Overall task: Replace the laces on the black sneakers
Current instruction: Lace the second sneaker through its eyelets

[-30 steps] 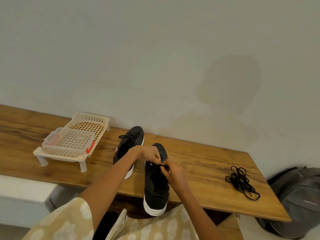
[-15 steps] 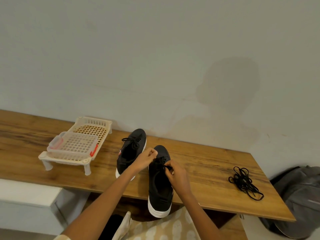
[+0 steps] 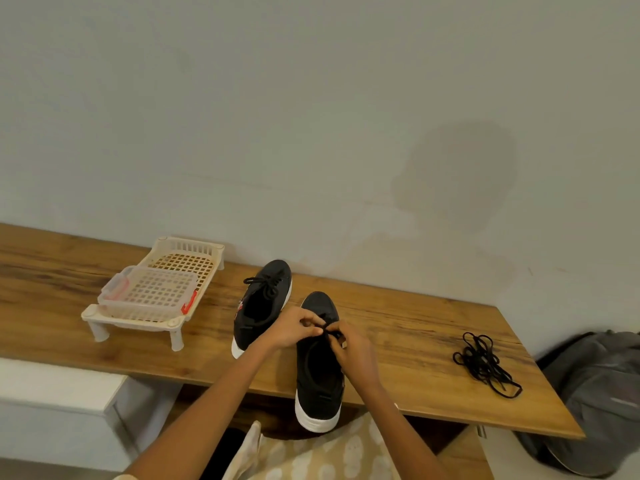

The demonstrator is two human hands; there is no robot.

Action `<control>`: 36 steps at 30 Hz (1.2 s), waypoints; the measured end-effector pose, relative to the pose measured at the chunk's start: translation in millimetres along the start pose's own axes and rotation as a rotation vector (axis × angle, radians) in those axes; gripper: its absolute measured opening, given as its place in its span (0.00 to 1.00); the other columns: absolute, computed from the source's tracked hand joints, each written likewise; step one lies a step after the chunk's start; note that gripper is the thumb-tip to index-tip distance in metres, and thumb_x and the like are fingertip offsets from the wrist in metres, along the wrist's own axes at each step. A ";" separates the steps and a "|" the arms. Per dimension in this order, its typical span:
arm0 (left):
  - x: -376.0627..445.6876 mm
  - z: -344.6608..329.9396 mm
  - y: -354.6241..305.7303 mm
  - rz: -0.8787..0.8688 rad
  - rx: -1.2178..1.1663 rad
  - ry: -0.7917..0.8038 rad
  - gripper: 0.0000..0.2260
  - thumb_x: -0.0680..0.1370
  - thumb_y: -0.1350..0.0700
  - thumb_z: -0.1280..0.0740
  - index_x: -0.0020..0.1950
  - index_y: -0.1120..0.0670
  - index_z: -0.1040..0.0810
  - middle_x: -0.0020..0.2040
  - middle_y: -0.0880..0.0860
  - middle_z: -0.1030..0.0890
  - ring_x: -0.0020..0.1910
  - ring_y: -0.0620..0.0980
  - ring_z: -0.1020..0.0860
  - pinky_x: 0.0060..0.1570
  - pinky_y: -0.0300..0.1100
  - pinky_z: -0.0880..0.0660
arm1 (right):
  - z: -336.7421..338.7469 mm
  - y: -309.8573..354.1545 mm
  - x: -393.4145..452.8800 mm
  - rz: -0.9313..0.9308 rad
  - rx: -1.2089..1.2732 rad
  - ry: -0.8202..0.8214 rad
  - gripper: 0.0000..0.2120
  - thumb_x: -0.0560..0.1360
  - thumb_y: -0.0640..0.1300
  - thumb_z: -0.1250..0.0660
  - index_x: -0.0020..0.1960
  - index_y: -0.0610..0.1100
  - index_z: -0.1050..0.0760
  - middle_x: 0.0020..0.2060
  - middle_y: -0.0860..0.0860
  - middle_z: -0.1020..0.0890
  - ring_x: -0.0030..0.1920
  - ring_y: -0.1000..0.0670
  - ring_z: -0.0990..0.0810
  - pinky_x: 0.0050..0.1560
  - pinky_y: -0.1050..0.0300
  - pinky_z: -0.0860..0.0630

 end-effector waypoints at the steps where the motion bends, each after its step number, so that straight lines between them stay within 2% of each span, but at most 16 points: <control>1: -0.2 -1.6 0.6 -0.003 -0.020 0.010 0.11 0.77 0.59 0.32 0.59 0.56 0.20 0.52 0.51 0.18 0.51 0.45 0.22 0.55 0.37 0.27 | 0.7 0.0 0.8 0.004 0.027 0.019 0.09 0.77 0.44 0.35 0.56 0.49 0.23 0.48 0.57 0.22 0.42 0.60 0.25 0.42 0.71 0.29; 4: -3.2 -1.7 5.2 0.008 -0.066 -0.001 0.12 0.78 0.60 0.34 0.61 0.55 0.20 0.49 0.51 0.18 0.49 0.50 0.21 0.49 0.38 0.25 | 13.0 -10.7 2.9 -0.084 0.192 -0.017 0.10 0.75 0.44 0.32 0.56 0.51 0.23 0.47 0.58 0.26 0.43 0.60 0.27 0.42 0.71 0.30; 7: -6.8 0.1 8.4 0.025 -0.107 -0.031 0.11 0.78 0.58 0.34 0.59 0.55 0.20 0.44 0.49 0.19 0.39 0.47 0.22 0.45 0.38 0.24 | 32.2 -42.2 -7.9 -0.325 0.444 -0.219 0.06 0.77 0.44 0.34 0.54 0.49 0.25 0.47 0.55 0.24 0.45 0.54 0.25 0.42 0.68 0.28; 9: -8.6 0.6 6.2 0.029 -0.123 -0.057 0.10 0.78 0.56 0.34 0.58 0.54 0.19 0.44 0.48 0.19 0.36 0.45 0.23 0.41 0.36 0.25 | 29.1 -63.5 -18.0 -0.469 0.565 -0.276 0.02 0.78 0.43 0.36 0.48 0.46 0.24 0.43 0.50 0.21 0.46 0.49 0.22 0.45 0.59 0.24; 10: -8.8 1.2 4.6 0.026 -0.118 -0.073 0.09 0.78 0.55 0.34 0.57 0.54 0.19 0.44 0.47 0.19 0.36 0.44 0.23 0.38 0.33 0.26 | 22.8 -69.4 -20.3 -0.512 0.559 -0.231 0.04 0.78 0.43 0.36 0.46 0.44 0.24 0.41 0.48 0.21 0.45 0.47 0.22 0.47 0.52 0.23; 12: -8.6 1.1 0.7 0.011 -0.098 -0.106 0.08 0.77 0.56 0.33 0.54 0.54 0.18 0.45 0.46 0.19 0.37 0.41 0.23 0.34 0.30 0.27 | 4.4 -69.8 -22.5 -0.508 0.513 -0.059 0.12 0.78 0.46 0.36 0.42 0.38 0.23 0.36 0.46 0.21 0.41 0.47 0.22 0.48 0.46 0.22; 13: -8.2 1.3 -0.3 0.007 -0.087 -0.127 0.07 0.77 0.57 0.32 0.53 0.54 0.18 0.45 0.46 0.19 0.39 0.41 0.22 0.34 0.30 0.26 | -2.7 -64.6 -22.6 -0.480 0.518 0.012 0.15 0.78 0.48 0.36 0.42 0.36 0.23 0.35 0.47 0.22 0.39 0.49 0.23 0.45 0.49 0.23; 14: -8.2 1.5 -0.4 0.008 -0.073 -0.148 0.06 0.76 0.57 0.31 0.52 0.54 0.17 0.44 0.46 0.19 0.40 0.40 0.22 0.35 0.30 0.26 | -5.8 -55.3 -22.6 -0.443 0.539 0.057 0.15 0.78 0.49 0.35 0.43 0.37 0.21 0.34 0.49 0.21 0.38 0.52 0.22 0.42 0.56 0.24; 16: -9.0 2.6 0.3 0.018 -0.050 -0.184 0.04 0.76 0.57 0.30 0.49 0.53 0.17 0.41 0.44 0.19 0.39 0.39 0.22 0.35 0.29 0.26 | -6.7 -37.2 -20.1 -0.371 0.577 0.094 0.09 0.77 0.47 0.34 0.46 0.42 0.19 0.37 0.53 0.18 0.39 0.57 0.20 0.40 0.67 0.25; 17: -9.1 3.0 1.4 0.023 -0.042 -0.196 0.04 0.75 0.56 0.30 0.48 0.53 0.17 0.40 0.43 0.20 0.39 0.39 0.22 0.35 0.29 0.27 | -6.5 -31.8 -18.0 -0.348 0.587 0.091 0.08 0.77 0.46 0.34 0.47 0.44 0.18 0.39 0.53 0.17 0.41 0.58 0.19 0.41 0.67 0.24; 19: -9.9 3.7 2.3 0.040 -0.033 -0.216 0.04 0.75 0.55 0.29 0.47 0.53 0.17 0.39 0.43 0.20 0.37 0.39 0.22 0.34 0.28 0.27 | -4.4 -30.9 -14.2 -0.368 0.594 0.052 0.07 0.77 0.46 0.33 0.46 0.45 0.18 0.41 0.51 0.16 0.44 0.56 0.18 0.44 0.64 0.22; 23: -9.6 4.1 6.9 0.100 -0.022 -0.236 0.05 0.75 0.54 0.29 0.46 0.54 0.17 0.37 0.45 0.20 0.36 0.41 0.22 0.33 0.29 0.27 | -12.8 -44.6 -14.0 -0.517 0.597 -0.003 0.08 0.78 0.47 0.35 0.43 0.45 0.21 0.41 0.47 0.17 0.46 0.50 0.18 0.52 0.51 0.20; 27: -9.7 6.1 16.7 0.181 0.023 -0.254 0.07 0.76 0.54 0.31 0.46 0.57 0.18 0.38 0.51 0.19 0.33 0.45 0.22 0.38 0.35 0.23 | -18.0 -56.5 -16.5 -0.637 0.617 -0.027 0.10 0.79 0.46 0.37 0.41 0.42 0.27 0.42 0.42 0.20 0.50 0.41 0.19 0.54 0.42 0.22; 31: -13.4 6.1 21.9 0.233 0.035 -0.300 0.07 0.77 0.55 0.31 0.45 0.59 0.18 0.38 0.51 0.20 0.33 0.45 0.23 0.43 0.40 0.22 | -20.8 -60.2 -20.1 -0.718 0.648 -0.014 0.09 0.78 0.45 0.38 0.40 0.42 0.28 0.46 0.37 0.20 0.53 0.40 0.20 0.55 0.41 0.22; 36: -13.0 2.6 19.5 0.217 -0.006 -0.248 0.08 0.77 0.55 0.32 0.50 0.58 0.17 0.44 0.52 0.18 0.37 0.45 0.23 0.39 0.34 0.26 | -12.8 -51.7 -20.8 -0.629 0.678 0.040 0.11 0.78 0.45 0.35 0.41 0.39 0.24 0.44 0.38 0.19 0.49 0.42 0.18 0.53 0.46 0.20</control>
Point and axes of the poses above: each hand's wrist, its own x-axis towards the middle knuckle, its own z-axis out of the back of the hand, y = z × x, the point moved 9 cm from there along x, towards the middle knuckle
